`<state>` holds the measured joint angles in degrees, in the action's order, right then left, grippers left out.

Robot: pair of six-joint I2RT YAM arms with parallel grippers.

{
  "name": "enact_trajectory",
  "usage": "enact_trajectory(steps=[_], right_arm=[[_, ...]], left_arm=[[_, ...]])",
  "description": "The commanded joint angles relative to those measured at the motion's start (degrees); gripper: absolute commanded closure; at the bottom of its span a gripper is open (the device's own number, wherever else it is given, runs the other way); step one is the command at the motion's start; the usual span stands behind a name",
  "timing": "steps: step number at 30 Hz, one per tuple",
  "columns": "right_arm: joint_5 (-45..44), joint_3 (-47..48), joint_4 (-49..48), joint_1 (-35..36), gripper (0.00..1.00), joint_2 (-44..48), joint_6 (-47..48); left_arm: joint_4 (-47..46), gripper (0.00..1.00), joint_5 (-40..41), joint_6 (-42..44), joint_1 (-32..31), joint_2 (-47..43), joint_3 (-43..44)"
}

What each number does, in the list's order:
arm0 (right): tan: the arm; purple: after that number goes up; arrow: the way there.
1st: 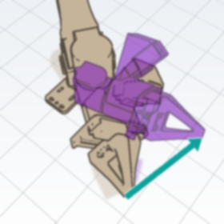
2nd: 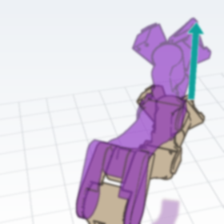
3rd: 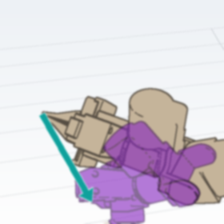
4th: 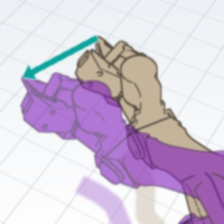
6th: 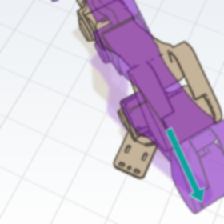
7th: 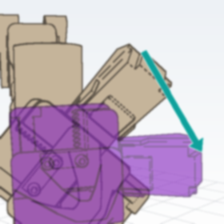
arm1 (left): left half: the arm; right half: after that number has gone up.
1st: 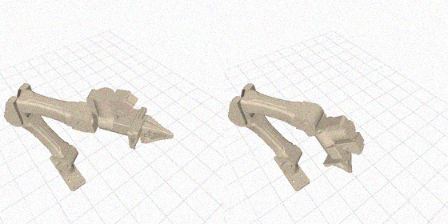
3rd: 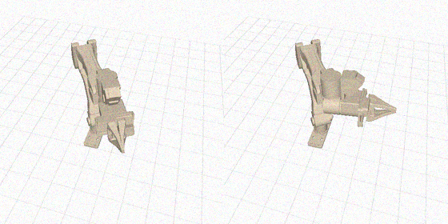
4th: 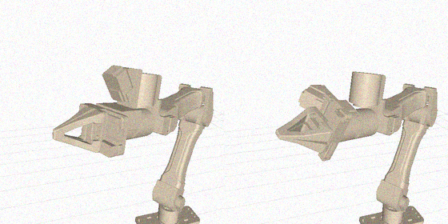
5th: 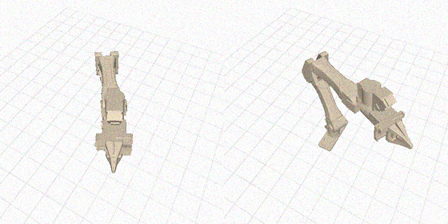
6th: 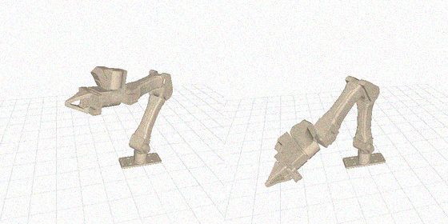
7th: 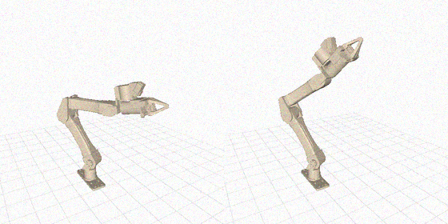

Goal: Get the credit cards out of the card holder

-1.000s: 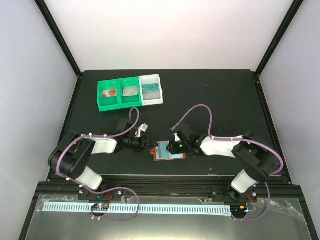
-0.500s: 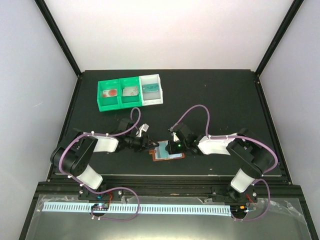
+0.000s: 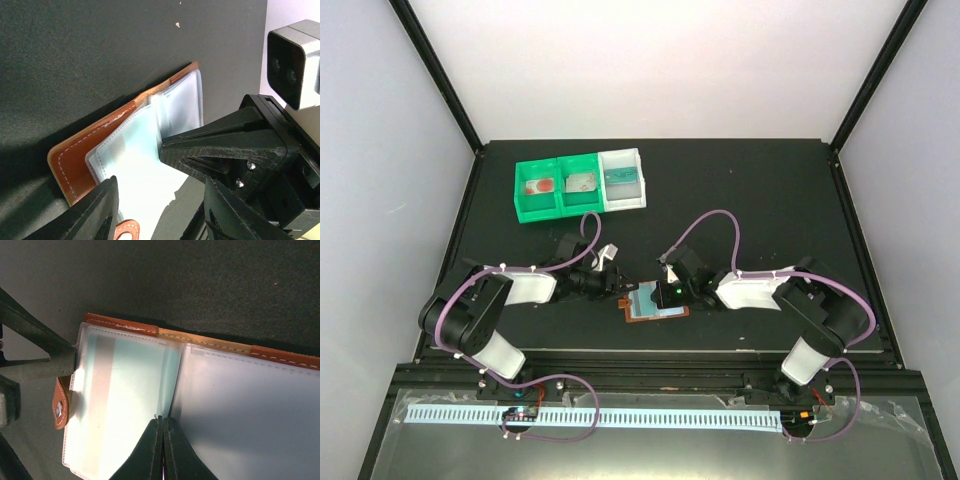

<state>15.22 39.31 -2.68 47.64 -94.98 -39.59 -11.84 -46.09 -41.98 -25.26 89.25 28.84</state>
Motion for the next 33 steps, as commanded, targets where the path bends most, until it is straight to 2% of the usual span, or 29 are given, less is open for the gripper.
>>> enact_trajectory(steps=[1, 14, 25, 33], right_arm=[[-1.27, -1.77, 1.63, -0.10, 0.99, -0.91, -0.47], [-0.82, -1.87, 0.86, -0.08, 0.99, -1.04, -0.56], [-0.79, -2.32, -0.04, 0.00, 0.96, -0.31, -0.82], [-0.84, -2.57, -0.68, -0.06, 0.93, 0.46, -0.99]], left_arm=[[1.11, 0.51, 1.44, 1.95, -0.49, 0.97, 1.83], [-3.73, 0.52, 0.11, 0.06, -0.63, 4.95, 1.23], [-8.36, 0.65, -3.09, -4.78, -1.86, 2.92, 0.38], [-6.76, 0.62, -1.96, -5.47, -3.48, 0.32, 0.75]])
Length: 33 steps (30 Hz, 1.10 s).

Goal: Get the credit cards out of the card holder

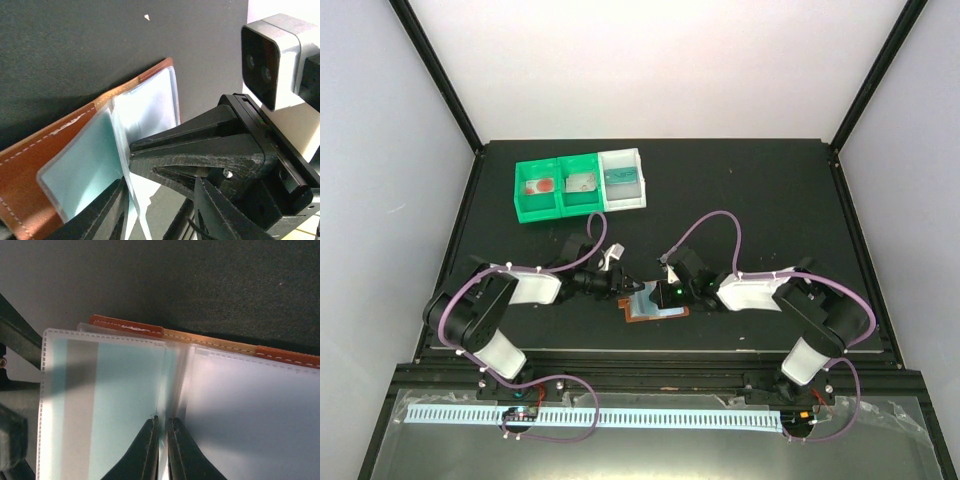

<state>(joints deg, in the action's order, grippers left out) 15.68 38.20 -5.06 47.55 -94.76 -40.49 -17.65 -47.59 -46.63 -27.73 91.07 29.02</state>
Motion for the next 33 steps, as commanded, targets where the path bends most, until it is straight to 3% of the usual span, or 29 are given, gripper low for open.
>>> enact_trajectory(steps=[1, 4, 13, 21, 33], right_arm=[[-1.39, -1.53, 1.68, -0.04, 0.93, 0.52, -0.26], [-1.81, -1.80, 1.97, 0.06, 0.90, 2.02, -0.29], [-6.10, -1.76, 6.65, -0.03, 0.70, 7.25, 0.98], [-9.01, -2.16, 9.49, -0.24, 0.68, 11.18, 2.11], [-11.90, -5.66, 13.05, -5.52, 0.64, 14.70, 5.51]], left_arm=[[-0.93, 0.61, -0.28, -0.93, -1.23, -1.57, 0.60], [-0.13, 0.63, 0.39, -0.44, -1.68, -1.64, 1.04], [2.17, 0.66, 2.66, 0.89, -1.97, -1.94, 1.83], [-4.11, 0.65, 0.35, -3.64, -4.07, 0.66, 1.78], [-2.77, 0.61, 1.24, -4.26, -7.01, 1.02, 5.22]])
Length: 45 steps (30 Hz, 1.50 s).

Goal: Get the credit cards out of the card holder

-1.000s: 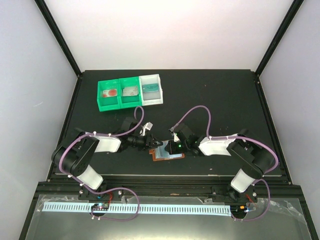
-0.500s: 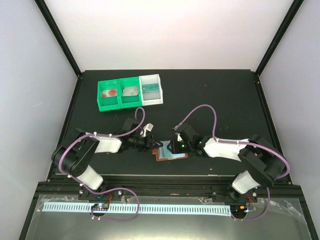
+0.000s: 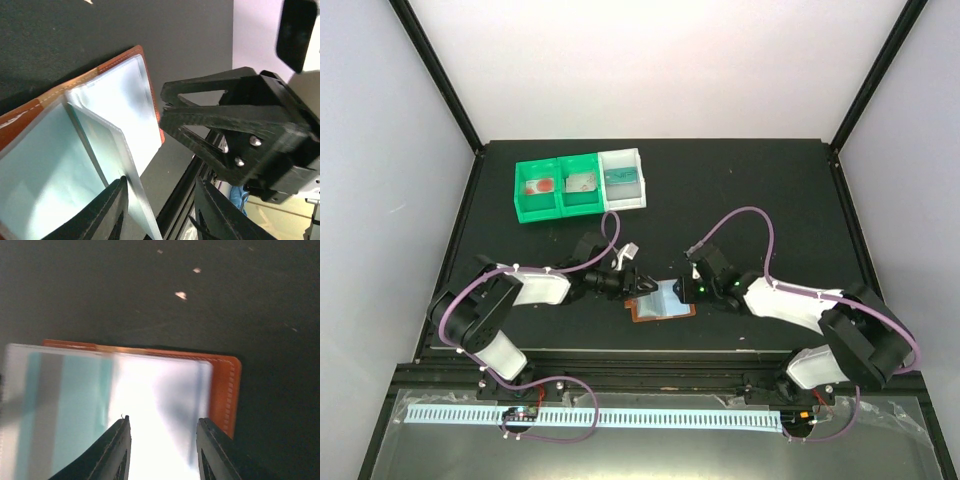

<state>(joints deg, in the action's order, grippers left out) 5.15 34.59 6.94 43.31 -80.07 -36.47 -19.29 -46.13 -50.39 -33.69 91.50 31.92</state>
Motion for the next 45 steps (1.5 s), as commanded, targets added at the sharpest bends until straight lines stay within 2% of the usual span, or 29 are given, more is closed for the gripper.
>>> enact_trajectory(steps=[1, 19, 31, 37, 42, 45], right_arm=[[-1.16, -2.59, 0.61, -1.56, 0.64, -0.07, 1.44], [4.72, -6.81, -5.35, -2.28, 0.68, -0.64, 0.26], [-1.67, -4.50, 2.32, -2.26, 0.70, 5.89, 0.62], [2.78, -3.53, 1.38, -2.31, 0.69, 8.00, 0.95], [6.32, -2.14, 0.40, -2.29, 0.81, 6.54, 0.43], [7.64, -1.58, -0.77, -2.26, 0.84, 4.85, -0.19]], left_arm=[[-1.09, 0.61, -0.12, -0.51, -1.29, 0.60, 2.46], [-0.61, 0.60, 1.04, -0.92, -4.32, 3.56, 5.43], [7.06, 0.59, 5.27, 4.07, -3.20, 0.26, 5.69], [7.23, 0.59, 6.63, 4.55, -2.42, 0.62, 4.42], [6.67, 0.59, 6.80, 4.67, -1.62, 0.87, 3.44], [6.95, 0.59, 6.99, 5.09, -1.34, 1.14, 3.09]])
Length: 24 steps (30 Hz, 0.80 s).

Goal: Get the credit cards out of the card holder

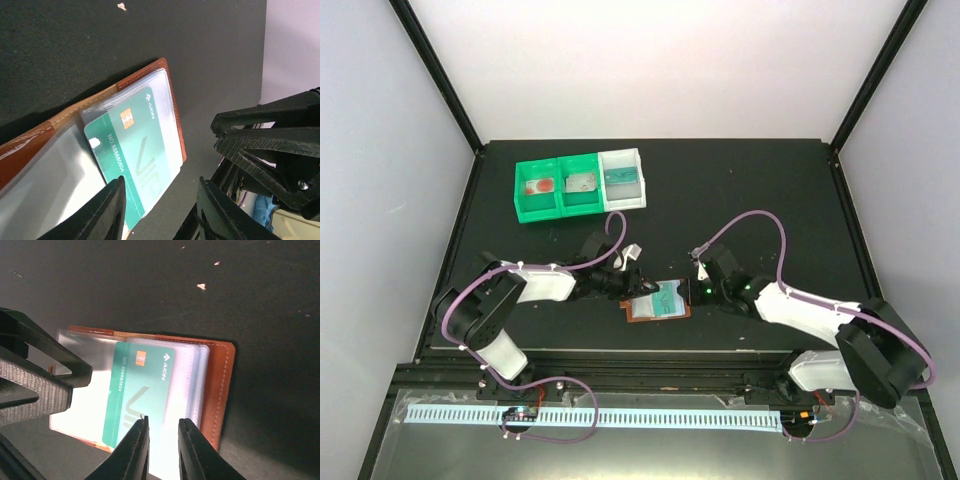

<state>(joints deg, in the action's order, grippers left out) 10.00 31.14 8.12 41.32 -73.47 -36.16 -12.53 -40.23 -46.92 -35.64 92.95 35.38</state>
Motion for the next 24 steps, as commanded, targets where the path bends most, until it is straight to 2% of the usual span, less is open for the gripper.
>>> enact_trajectory(steps=[1, 24], right_arm=[[3.29, 1.90, -2.46, -0.28, 0.84, -2.50, -0.68], [6.39, 0.20, -7.74, -0.28, 0.88, -12.27, -2.46]], left_arm=[[0.01, 0.58, 1.06, 1.65, 0.64, 0.00, -0.47], [-4.49, 0.60, 0.74, 1.07, 1.20, 5.96, -1.29]])
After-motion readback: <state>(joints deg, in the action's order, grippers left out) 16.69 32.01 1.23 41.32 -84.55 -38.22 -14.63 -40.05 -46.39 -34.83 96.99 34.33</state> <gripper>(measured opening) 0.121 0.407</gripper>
